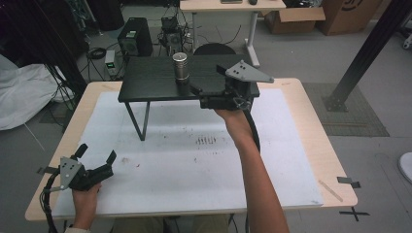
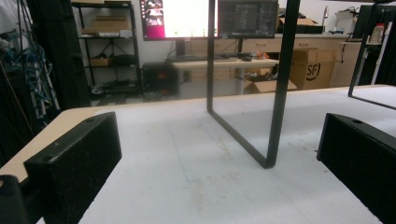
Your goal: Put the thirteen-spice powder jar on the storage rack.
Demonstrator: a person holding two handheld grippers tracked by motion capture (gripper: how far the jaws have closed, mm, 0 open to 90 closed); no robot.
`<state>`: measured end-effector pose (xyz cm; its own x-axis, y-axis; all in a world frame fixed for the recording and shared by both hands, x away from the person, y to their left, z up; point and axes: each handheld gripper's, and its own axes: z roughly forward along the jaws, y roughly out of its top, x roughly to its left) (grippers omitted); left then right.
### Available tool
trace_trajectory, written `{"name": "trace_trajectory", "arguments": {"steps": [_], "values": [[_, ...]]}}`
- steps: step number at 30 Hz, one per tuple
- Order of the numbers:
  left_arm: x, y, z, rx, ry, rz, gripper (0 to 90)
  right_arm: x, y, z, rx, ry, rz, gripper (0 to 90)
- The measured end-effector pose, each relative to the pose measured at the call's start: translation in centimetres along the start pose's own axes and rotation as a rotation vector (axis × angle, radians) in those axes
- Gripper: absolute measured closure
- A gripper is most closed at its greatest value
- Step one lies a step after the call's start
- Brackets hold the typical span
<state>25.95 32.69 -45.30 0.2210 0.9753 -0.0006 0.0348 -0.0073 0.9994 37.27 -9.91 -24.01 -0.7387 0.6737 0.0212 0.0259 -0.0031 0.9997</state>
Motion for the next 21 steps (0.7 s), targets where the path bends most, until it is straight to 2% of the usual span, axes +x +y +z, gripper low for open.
{"name": "trace_trajectory", "arguments": {"steps": [8,21], "values": [[0.0,0.0,0.0,-0.001,0.001,-0.002,0.2,1.0,-0.7,-1.8,-0.018,0.025,-0.002,0.8],[0.0,0.0,0.0,-0.002,0.000,-0.003,0.2,1.8,-2.4,-5.1,-0.050,0.015,-0.015,0.0]]}}
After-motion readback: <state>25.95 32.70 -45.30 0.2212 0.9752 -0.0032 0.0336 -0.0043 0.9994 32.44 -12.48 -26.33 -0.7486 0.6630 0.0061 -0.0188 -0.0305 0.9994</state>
